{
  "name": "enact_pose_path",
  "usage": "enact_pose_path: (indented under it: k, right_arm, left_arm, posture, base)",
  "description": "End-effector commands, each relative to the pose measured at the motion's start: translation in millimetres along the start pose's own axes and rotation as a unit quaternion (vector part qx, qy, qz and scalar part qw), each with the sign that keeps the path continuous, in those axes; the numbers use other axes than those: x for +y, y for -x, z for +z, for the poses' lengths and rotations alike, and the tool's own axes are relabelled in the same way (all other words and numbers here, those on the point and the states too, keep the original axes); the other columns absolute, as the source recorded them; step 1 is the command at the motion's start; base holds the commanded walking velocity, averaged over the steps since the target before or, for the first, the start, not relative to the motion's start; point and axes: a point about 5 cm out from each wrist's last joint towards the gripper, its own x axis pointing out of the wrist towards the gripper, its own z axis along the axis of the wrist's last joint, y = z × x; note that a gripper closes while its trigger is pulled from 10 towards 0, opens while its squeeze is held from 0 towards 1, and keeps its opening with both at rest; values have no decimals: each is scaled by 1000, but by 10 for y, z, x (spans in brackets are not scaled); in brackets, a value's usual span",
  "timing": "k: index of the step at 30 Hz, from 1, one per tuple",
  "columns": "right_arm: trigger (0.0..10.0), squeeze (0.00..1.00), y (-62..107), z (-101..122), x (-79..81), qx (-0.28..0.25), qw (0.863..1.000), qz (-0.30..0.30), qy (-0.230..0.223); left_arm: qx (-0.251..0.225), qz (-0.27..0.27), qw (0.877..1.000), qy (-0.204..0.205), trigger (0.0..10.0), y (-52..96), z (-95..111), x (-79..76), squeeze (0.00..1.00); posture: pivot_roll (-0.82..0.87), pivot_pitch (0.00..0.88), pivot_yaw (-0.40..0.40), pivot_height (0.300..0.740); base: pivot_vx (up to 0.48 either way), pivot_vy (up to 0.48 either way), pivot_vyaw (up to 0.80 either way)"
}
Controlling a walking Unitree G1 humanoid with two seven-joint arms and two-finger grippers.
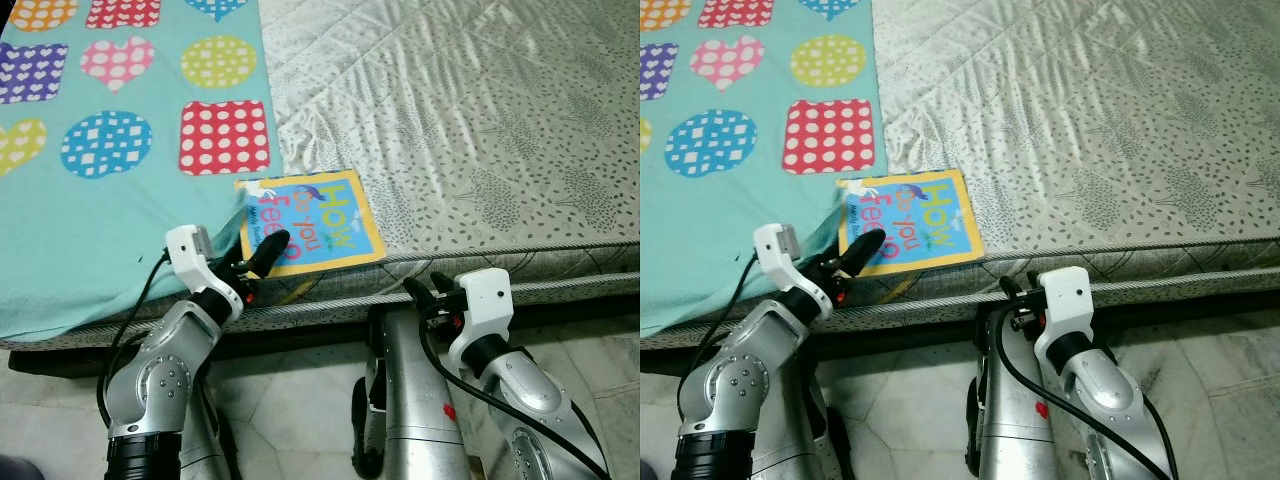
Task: Clean up the room
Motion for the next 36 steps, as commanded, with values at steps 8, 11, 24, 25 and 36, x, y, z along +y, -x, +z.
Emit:
enact_pose_path:
  k: [8,11,24,25,36]
  right_arm:
    - [10000,0,25,-7,-37,3,1000,-6,2]
    - [10000,0,23,-8,-30,2,1000,-7,2]
    - [10000,0,-4,13,-2,-3,1000,-4,2]
    - [10000,0,-6,14,-4,-3,1000,-4,2]
    - [10000,0,-45,29,14,-8,1000,-3,6]
  left_arm:
    - [30,-20,999,21,0,-39,-126,-36,0]
    - [23,-17,999,27,0,-44,-105,-19,0]
    - [36,-31,995,88,0,-90,-109,54,0]
    - [39,-32,995,90,0,-98,-114,57,0]
    - [63,-44,992,100,0,-123,-158,93,0]
  posture:
    - [-211,269,-41,463]
    - [-210,266,-39,463]
    - [-214,255,-43,463]
    - [-214,252,-44,463]
    - [-212,235,-42,463]
  base:
    - [0,0,0]
    - [0,0,0]
    - [0,0,0]
    - [0,0,0]
    - [0,0,0]
